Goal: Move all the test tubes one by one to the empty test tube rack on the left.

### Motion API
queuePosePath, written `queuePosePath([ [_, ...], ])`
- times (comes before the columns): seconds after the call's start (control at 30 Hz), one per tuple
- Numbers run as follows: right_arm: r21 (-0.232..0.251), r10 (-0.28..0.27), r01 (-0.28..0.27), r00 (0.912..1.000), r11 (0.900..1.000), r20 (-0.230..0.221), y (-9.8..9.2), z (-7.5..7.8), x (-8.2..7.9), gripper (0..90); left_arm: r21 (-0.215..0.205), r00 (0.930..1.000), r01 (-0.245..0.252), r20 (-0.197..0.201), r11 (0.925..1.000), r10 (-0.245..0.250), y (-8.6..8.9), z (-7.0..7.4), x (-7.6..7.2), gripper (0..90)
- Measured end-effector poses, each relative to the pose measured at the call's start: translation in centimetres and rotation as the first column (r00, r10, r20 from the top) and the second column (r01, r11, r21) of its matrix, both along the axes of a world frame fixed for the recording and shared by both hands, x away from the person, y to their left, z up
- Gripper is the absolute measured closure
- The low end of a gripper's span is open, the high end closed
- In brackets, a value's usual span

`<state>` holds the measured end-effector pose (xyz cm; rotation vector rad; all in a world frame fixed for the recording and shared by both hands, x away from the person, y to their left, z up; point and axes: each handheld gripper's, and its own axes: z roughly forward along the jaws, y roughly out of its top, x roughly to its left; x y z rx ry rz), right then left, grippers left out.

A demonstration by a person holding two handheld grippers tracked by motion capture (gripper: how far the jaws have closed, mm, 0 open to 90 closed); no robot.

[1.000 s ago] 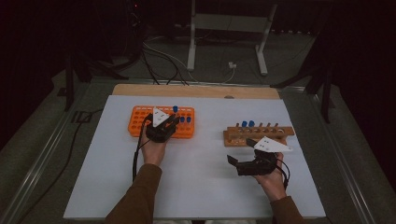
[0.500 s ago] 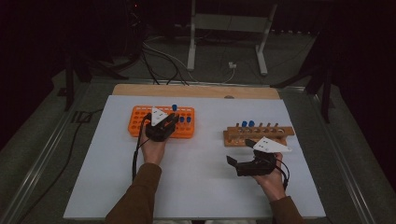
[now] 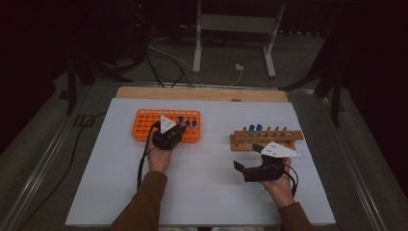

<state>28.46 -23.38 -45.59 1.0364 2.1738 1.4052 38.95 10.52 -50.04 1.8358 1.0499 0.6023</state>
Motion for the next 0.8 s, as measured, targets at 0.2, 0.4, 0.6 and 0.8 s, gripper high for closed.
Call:
queuePosePath([
  [0.2,0.004,0.006,-0.006,1.0000,1.000,-0.002,0.1,-0.1,0.1,1.7,0.024,1.0000,0.001,-0.009,0.9997,-0.001,0.2,0.3,0.0,72.5],
  [0.4,0.007,0.003,-0.003,1.0000,1.000,-0.009,0.0,-0.2,0.2,1.7,-0.007,0.9994,0.001,0.033,1.0000,-0.001,0.6,1.8,-0.1,72.3],
  [0.6,0.010,0.003,-0.003,0.9999,1.000,-0.010,0.0,-0.2,0.2,1.7,0.034,0.9992,0.033,0.021,0.9989,-0.034,0.1,2.0,-0.1,77.6],
  [0.8,0.012,0.001,-0.001,1.0000,1.000,-0.010,-0.1,-0.3,0.2,1.7,0.056,0.9993,0.038,-0.009,0.9977,-0.037,0.1,1.5,0.0,77.7],
])
